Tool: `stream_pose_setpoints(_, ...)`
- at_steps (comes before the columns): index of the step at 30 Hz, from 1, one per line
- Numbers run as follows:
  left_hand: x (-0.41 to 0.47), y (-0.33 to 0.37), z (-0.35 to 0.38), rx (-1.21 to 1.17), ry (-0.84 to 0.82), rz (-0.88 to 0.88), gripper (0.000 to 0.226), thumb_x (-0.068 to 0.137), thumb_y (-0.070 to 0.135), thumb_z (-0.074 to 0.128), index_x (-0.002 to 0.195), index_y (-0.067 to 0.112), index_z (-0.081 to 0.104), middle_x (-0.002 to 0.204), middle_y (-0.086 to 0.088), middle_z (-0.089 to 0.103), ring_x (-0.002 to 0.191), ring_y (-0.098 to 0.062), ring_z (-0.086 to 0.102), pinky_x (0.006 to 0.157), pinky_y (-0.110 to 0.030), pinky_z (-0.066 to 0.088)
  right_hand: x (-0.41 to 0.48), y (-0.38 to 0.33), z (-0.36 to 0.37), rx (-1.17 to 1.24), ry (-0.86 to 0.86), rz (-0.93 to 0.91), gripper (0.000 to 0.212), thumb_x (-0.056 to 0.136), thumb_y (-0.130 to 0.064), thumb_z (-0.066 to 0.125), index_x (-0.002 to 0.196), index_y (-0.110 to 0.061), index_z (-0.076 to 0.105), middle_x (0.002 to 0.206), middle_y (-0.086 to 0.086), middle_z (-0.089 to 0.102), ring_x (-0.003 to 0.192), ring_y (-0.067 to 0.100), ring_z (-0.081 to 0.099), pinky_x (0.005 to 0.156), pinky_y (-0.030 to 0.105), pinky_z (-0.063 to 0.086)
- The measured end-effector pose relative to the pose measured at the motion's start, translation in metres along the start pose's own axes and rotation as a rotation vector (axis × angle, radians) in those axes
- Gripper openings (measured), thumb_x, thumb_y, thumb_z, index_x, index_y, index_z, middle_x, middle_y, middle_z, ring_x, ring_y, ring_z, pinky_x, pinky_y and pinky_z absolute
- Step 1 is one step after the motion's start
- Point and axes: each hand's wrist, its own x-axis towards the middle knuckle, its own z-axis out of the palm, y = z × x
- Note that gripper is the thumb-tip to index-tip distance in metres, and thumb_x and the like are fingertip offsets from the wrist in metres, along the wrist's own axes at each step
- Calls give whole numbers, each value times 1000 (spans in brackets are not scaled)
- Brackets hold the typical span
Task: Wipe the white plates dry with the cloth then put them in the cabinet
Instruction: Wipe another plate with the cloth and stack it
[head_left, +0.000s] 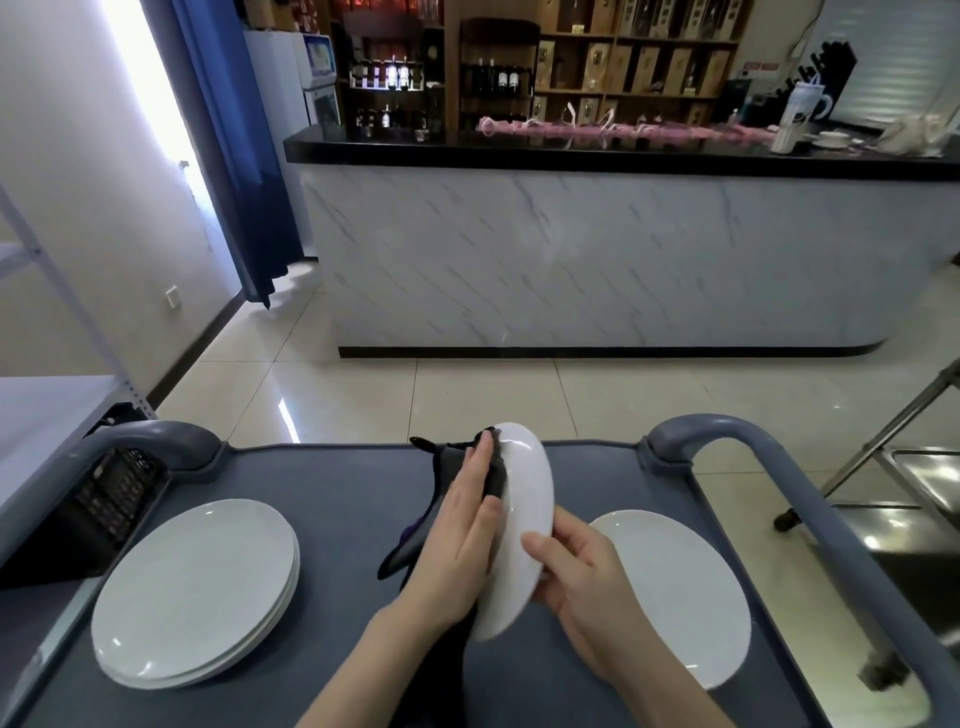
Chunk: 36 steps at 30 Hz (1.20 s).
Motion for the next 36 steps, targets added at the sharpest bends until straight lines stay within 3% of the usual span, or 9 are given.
stream_pose_setpoints(7, -14, -48, -11, 144, -77, -149, 53, 99, 53, 21, 147, 52, 0, 155, 41, -5, 144, 12, -10, 122, -26, 0, -1, 3, -13, -16, 29, -25, 34, 86, -16, 56, 115, -25, 72, 114, 9, 73, 106, 25, 70, 78, 33, 57)
stream_pose_setpoints(12, -33, -64, -20, 170, -142, -382, 51, 105, 45, 28, 154, 35, 19, 161, 21, 6, 150, -3, -4, 122, -28, 3, 2, 0, -16, -210, 41, -132, 32, 86, -20, 57, 110, -34, 73, 108, 3, 75, 104, 22, 70, 80, 35, 58)
stream_pose_setpoints(15, -32, -41, -38, 21, 89, -406, 40, 103, 41, 41, 143, 38, 42, 155, 12, 35, 146, -7, 27, 118, -29, 24, 2, -5, -12, -506, 29, -262, 26, 87, -21, 53, 105, -33, 68, 89, 8, 71, 79, 16, 62, 71, 30, 49)
stream_pose_setpoints(19, -29, 0, -68, -521, 268, -379, 57, 83, 66, 56, 137, 50, 41, 120, 11, 69, 106, -16, 70, 79, -35, 60, 3, 2, 5, -878, -168, -360, 44, 92, -14, 53, 127, -39, 60, 77, 3, 61, 65, 3, 49, 66, 23, 45)
stream_pose_setpoints(22, -37, 13, -83, -582, 343, -402, 61, 79, 59, 66, 135, 41, 48, 108, 2, 73, 97, -21, 73, 71, -38, 61, 8, 12, 25, -1208, -247, -684, 64, 70, 8, 71, 129, -14, 65, 91, 5, 73, 79, 2, 66, 74, 24, 54)
stream_pose_setpoints(25, -51, 0, -91, -540, 516, -469, 46, 86, 23, 73, 128, 30, 56, 107, -12, 70, 90, -23, 73, 65, -35, 60, 18, 26, 42, -1486, -379, -971, 67, 51, 10, 82, 116, -2, 71, 120, 9, 71, 107, 23, 70, 78, 33, 59)
stream_pose_setpoints(29, -68, -24, -110, -582, 669, -515, 54, 87, 0, 64, 131, 31, 56, 111, -14, 68, 96, -31, 70, 61, -34, 58, 35, 43, 60, -1518, -575, -797, 62, 70, -2, 79, 129, -14, 65, 138, 1, 60, 123, 20, 61, 93, 35, 55)
stream_pose_setpoints(32, -80, -39, -131, -555, 770, -547, 56, 88, -2, 61, 129, 36, 58, 108, -8, 70, 92, -27, 69, 58, -32, 57, 53, 54, 73, -1316, -638, -398, 57, 95, -34, 63, 148, -32, 42, 157, -17, 28, 148, 4, 22, 123, 31, 15)
stream_pose_setpoints(36, -102, -61, -165, -528, 850, -585, 58, 89, -4, 58, 133, 34, 55, 109, -6, 70, 92, -27, 67, 67, -40, 58, 81, 71, 91, -1159, -247, -205, 59, 93, -38, 64, 147, -30, 42, 155, -12, 31, 145, 10, 26, 118, 27, 22)
